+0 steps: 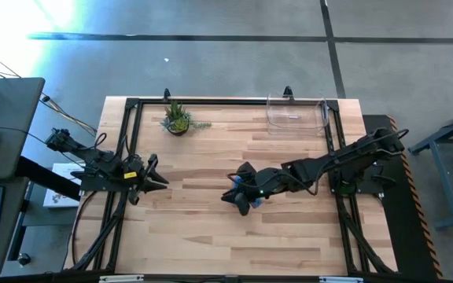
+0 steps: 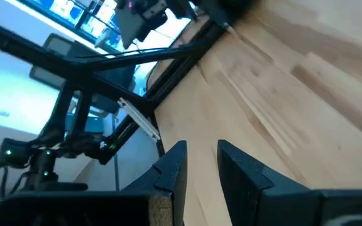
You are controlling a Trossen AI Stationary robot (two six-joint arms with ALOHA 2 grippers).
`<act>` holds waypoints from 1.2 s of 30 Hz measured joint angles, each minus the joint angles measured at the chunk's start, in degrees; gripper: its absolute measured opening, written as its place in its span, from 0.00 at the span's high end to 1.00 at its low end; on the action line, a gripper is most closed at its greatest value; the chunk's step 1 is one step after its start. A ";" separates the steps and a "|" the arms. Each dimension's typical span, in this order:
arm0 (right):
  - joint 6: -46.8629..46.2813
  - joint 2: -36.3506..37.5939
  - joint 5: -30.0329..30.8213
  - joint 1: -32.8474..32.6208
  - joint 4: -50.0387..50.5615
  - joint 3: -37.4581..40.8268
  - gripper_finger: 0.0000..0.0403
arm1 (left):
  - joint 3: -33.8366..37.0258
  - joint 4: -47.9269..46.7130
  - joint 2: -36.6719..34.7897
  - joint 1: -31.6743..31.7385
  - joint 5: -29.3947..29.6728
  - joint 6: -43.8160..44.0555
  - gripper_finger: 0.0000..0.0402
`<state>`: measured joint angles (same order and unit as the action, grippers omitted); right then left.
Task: Nest measuring cups in basket
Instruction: Put the stacked measuring cups into the transparent bin
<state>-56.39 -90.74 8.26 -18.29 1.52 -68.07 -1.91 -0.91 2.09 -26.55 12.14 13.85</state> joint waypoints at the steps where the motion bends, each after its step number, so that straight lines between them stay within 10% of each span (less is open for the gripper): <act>1: 1.39 0.00 -0.14 0.22 0.28 -0.90 0.80 | 0.00 0.00 0.00 0.00 0.00 0.00 0.84; 17: 4.02 -0.55 12.64 1.17 52.93 -32.74 0.80 | 0.00 0.00 0.00 0.00 0.00 0.02 0.84; 36: -7.73 -12.17 -1.38 1.82 70.96 -33.82 0.80 | -0.04 0.00 0.00 0.00 -0.01 0.00 0.83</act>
<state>-64.13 -102.90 6.88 -16.47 72.48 -101.89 -1.95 -0.91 2.08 -26.55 12.13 13.84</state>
